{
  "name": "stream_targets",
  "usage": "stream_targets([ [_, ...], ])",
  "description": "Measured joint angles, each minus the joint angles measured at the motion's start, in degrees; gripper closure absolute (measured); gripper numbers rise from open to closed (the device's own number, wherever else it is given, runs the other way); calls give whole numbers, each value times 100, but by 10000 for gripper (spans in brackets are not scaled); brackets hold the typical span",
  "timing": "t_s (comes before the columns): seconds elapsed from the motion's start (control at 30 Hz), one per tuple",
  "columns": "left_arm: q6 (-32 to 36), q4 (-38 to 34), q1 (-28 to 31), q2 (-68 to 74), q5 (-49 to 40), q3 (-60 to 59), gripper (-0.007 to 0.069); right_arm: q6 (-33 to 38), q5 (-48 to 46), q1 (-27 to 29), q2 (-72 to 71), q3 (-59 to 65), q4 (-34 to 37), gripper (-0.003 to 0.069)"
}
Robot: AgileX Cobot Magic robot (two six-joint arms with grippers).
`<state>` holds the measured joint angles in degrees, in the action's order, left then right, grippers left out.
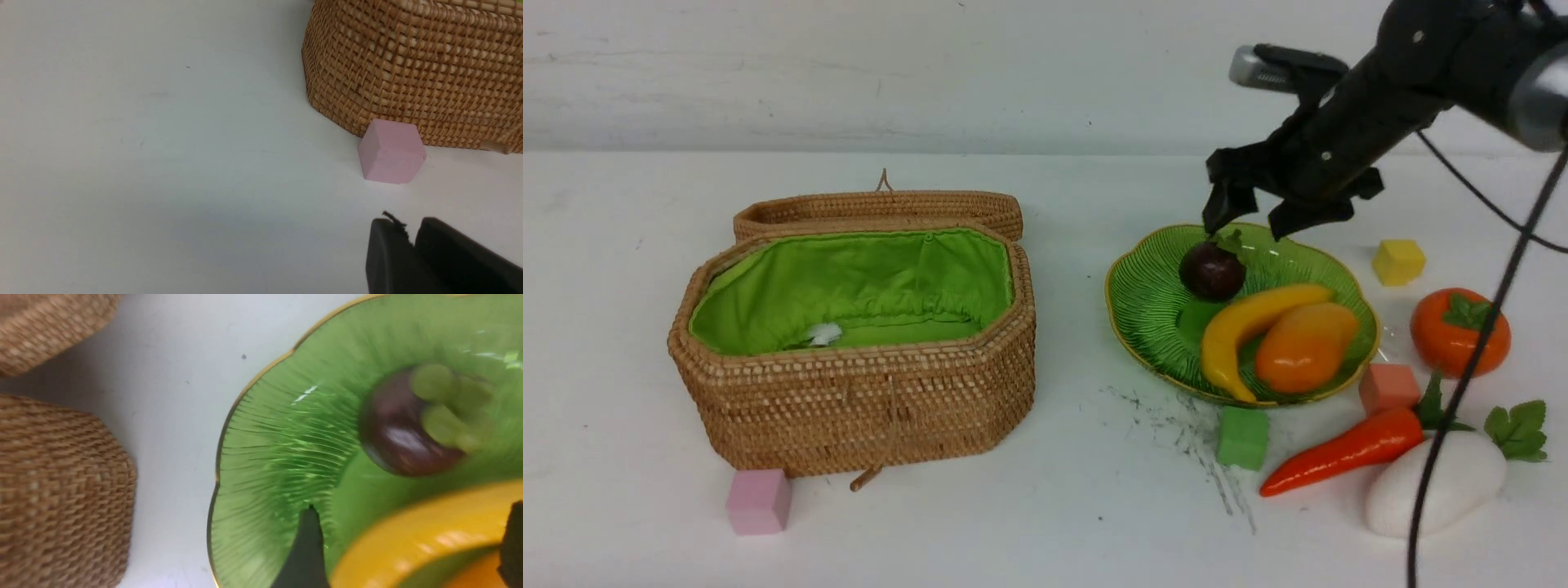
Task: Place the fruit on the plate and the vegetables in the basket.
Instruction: Take a daikon with your right arm and place it on the basket on the left.
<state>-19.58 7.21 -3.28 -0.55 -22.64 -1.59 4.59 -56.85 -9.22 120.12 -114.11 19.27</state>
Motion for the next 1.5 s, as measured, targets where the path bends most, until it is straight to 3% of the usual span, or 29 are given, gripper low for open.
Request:
stream_targets([
  [0.27, 0, 0, 0, 0, 0, 0, 522, -780, -259, 318, -1604, 911, -819, 78],
  [0.5, 0, 0, 0, 0, 0, 0, 512, -1882, -618, 321, -2880, 2230, -1507, 79],
  [0.8, 0, 0, 0, 0, 0, 0, 510, -3783, 743, 321, -4109, 5221, -1551, 79],
  [0.9, 0, 0, 0, 0, -5, 0, 507, -4080, 1176, 321, -4119, 5886, -1563, 79],
  [1.17, 0, 0, 0, 0, -5, 0, 500, -4376, 1627, 785, -3619, 6156, -1517, 79],
  [1.33, 0, 0, 0, 0, -5, 0, 494, -4373, 2088, 1402, -3126, 6156, -718, 79],
  [1.5, 0, 0, 0, 0, -5, 0, 490, -3724, 2375, 1458, -2788, 6156, 119, 79],
])
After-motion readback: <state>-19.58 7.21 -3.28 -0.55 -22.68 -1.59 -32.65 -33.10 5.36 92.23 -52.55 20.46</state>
